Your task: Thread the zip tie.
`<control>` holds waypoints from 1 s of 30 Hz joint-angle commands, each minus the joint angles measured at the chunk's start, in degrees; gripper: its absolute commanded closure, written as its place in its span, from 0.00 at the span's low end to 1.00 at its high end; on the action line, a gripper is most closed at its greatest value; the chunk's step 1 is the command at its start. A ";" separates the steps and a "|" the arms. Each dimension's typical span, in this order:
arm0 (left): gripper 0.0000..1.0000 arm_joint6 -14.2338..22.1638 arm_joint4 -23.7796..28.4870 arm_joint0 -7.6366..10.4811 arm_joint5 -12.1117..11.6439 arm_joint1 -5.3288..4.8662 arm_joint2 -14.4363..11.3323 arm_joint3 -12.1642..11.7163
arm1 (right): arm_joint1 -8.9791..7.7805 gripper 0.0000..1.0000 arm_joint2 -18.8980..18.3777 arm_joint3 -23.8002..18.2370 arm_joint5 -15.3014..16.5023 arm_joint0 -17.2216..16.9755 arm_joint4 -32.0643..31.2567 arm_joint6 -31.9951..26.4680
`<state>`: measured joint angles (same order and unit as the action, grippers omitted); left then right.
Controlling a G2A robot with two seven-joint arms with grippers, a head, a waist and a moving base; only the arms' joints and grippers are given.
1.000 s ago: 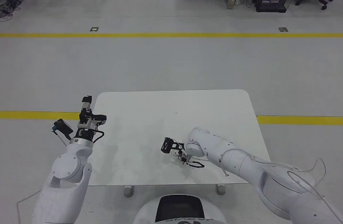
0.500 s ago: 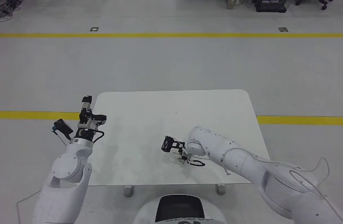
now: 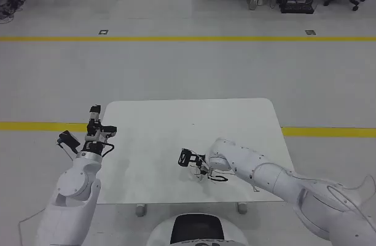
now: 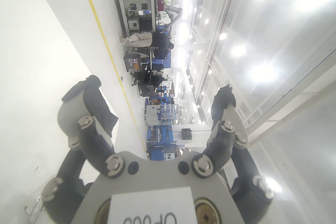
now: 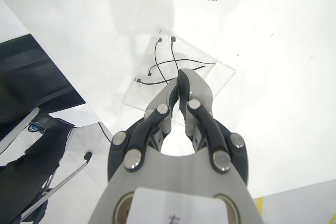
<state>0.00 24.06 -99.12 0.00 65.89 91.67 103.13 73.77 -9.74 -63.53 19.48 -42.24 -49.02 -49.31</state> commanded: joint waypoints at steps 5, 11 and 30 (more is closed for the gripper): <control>0.00 0.00 0.00 0.00 0.00 0.00 0.00 0.00 | -3.87 1.00 0.00 -5.25 0.00 -0.02 -0.22 1.91; 0.00 0.00 0.00 0.00 0.00 0.00 0.00 0.00 | -8.40 1.00 -0.02 -9.62 0.00 0.02 -0.09 7.62; 0.00 0.00 0.00 0.00 0.00 0.00 0.00 0.00 | -21.92 1.00 -3.98 -18.76 0.00 -5.81 1.89 34.05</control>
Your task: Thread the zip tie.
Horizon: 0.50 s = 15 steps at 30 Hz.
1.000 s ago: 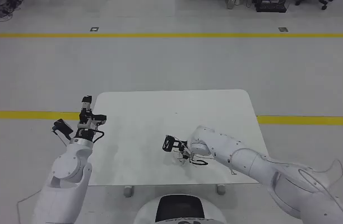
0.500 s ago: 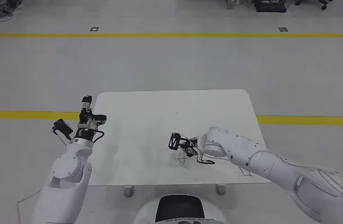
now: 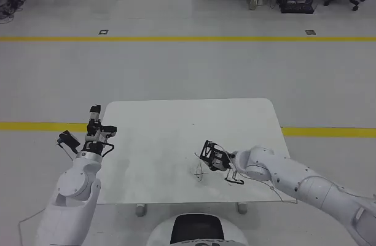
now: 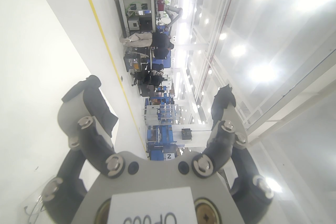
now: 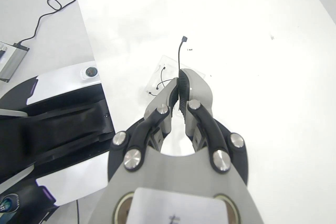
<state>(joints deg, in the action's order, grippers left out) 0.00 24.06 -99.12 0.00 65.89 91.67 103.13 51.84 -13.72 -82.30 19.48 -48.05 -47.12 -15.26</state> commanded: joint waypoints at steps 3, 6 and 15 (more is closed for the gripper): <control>0.00 0.00 0.00 0.00 0.00 0.00 0.00 0.00 | 0.00 1.00 0.00 0.01 0.00 0.00 -0.01 -0.01; 0.00 0.00 0.00 0.00 0.00 0.00 0.00 0.00 | 0.05 1.00 -0.24 0.01 0.00 -0.68 1.05 1.19; 0.00 0.00 0.00 0.00 0.00 0.00 0.00 0.00 | -2.08 1.00 1.74 0.59 0.00 -5.62 8.29 23.08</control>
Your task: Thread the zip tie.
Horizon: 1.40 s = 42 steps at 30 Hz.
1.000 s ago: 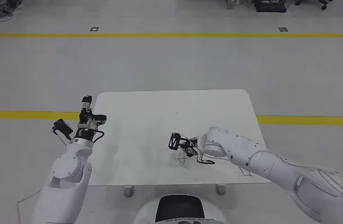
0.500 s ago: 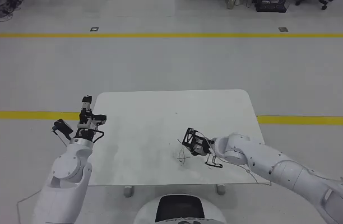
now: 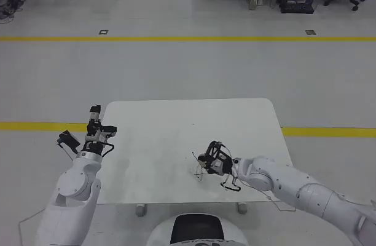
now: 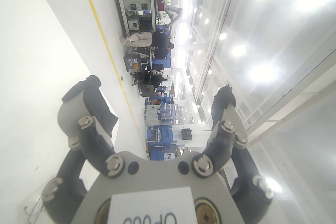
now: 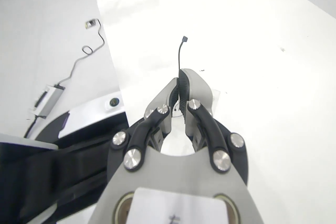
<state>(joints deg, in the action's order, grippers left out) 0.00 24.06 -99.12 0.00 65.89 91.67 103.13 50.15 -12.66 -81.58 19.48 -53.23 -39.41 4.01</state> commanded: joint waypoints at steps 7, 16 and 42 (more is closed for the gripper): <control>0.00 0.00 0.00 0.00 0.00 0.00 0.00 0.00 | -3.29 1.00 2.92 -0.26 0.00 -5.07 1.76 23.47; 0.00 0.00 0.00 0.00 0.00 0.00 0.00 0.00 | -4.26 1.00 2.92 -0.74 0.00 -8.23 8.40 30.18; 0.00 0.00 0.00 0.00 0.00 0.00 0.00 0.00 | -4.08 1.00 2.52 -6.39 0.00 -9.72 31.36 28.67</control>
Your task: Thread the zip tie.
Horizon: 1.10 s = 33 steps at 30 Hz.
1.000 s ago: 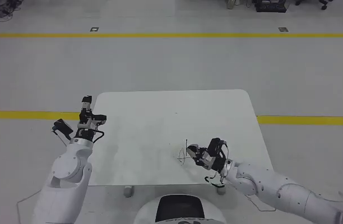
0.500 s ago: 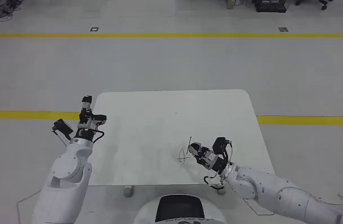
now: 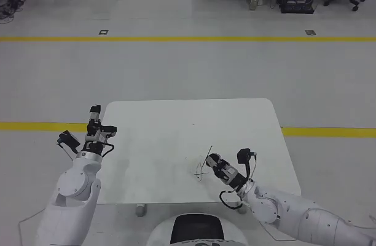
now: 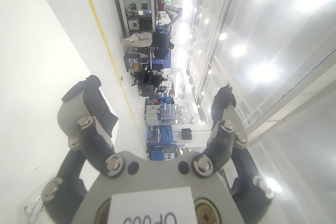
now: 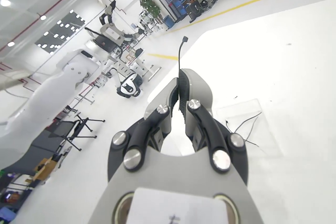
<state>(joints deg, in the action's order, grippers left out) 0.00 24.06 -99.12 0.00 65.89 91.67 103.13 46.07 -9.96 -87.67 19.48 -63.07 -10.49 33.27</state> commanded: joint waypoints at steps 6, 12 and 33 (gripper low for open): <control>0.00 0.00 0.00 0.00 0.00 0.00 0.00 0.00 | 0.21 1.00 -1.89 -0.45 0.00 0.26 8.82 -4.23; 0.00 0.00 0.00 0.00 0.00 0.00 0.00 0.00 | 0.21 1.00 -1.89 -0.45 0.00 0.26 8.82 -4.23; 0.00 8.49 -7.75 -0.75 -1.50 -0.13 -4.32 1.41 | 0.31 1.00 -5.62 -0.96 0.00 -3.04 12.35 -8.53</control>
<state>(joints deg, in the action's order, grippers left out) 7.83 18.00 -100.04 -1.70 65.73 88.58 104.77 46.41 -15.02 -88.42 19.48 -65.67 1.66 25.18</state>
